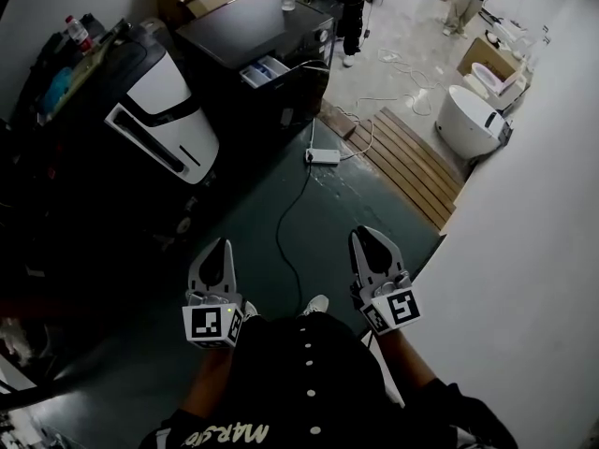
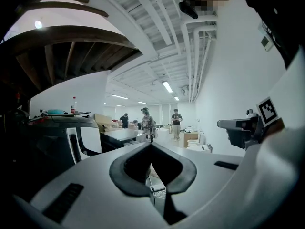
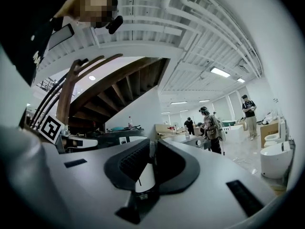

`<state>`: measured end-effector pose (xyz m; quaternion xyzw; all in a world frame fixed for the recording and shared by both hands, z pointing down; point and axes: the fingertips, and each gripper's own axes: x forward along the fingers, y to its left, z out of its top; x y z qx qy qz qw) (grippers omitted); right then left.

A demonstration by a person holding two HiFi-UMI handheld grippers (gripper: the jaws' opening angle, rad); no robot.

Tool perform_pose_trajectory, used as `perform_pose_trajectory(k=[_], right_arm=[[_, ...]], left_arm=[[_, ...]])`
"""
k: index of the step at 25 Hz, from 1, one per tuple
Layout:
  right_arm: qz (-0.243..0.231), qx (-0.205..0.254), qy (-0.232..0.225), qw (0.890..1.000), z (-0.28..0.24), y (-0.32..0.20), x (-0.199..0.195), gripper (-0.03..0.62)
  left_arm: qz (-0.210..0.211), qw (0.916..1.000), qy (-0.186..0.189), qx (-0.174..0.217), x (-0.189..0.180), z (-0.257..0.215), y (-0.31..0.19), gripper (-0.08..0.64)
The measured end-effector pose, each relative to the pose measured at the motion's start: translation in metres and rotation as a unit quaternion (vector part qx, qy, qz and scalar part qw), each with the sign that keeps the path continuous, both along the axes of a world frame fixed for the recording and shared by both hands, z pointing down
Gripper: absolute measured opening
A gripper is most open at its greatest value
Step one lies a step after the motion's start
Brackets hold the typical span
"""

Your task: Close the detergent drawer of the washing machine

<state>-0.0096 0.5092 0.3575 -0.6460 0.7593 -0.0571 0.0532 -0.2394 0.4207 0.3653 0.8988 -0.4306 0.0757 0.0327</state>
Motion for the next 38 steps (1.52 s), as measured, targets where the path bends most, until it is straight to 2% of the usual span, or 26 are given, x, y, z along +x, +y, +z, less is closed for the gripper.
perform_pose_trajectory(k=[1, 3, 4, 10, 15, 21, 27, 33, 38], right_arm=[[-0.005, 0.000, -0.001, 1.000, 0.001, 0.001, 0.003, 0.054], [-0.015, -0.003, 0.000, 1.000, 0.003, 0.002, 0.008, 0.160], [-0.022, -0.005, 0.003, 1.000, 0.005, 0.002, 0.010, 0.185], [-0.039, -0.017, 0.001, 0.999, 0.014, -0.003, 0.020, 0.231], [-0.028, -0.012, -0.012, 0.999, 0.014, -0.017, 0.029, 0.235], [-0.002, -0.023, 0.002, 1.000, 0.017, -0.041, 0.046, 0.235], [0.010, -0.004, 0.011, 1.000, -0.002, -0.070, 0.064, 0.235], [0.020, 0.004, 0.006, 1.000, -0.012, -0.112, 0.062, 0.235], [0.016, -0.008, 0.024, 1.000, -0.006, -0.141, 0.063, 0.235]], left_arm=[[-0.002, 1.0000, 0.000, 0.000, 0.004, 0.000, 0.002, 0.003], [-0.006, 1.0000, 0.004, 0.002, 0.013, -0.001, 0.006, 0.003], [-0.008, 0.9999, 0.007, 0.002, 0.018, -0.001, 0.008, 0.003], [-0.004, 0.9999, 0.002, -0.012, 0.035, 0.006, 0.020, 0.003], [0.008, 0.9997, -0.001, -0.021, 0.046, 0.013, 0.004, 0.003], [0.037, 0.9992, 0.013, -0.012, 0.073, 0.010, -0.034, 0.003], [0.058, 0.9981, 0.018, 0.001, 0.098, 0.000, -0.072, 0.003], [0.063, 0.9976, 0.028, -0.004, 0.104, 0.005, -0.108, 0.003], [0.066, 0.9970, 0.039, -0.007, 0.105, 0.006, -0.140, 0.003]])
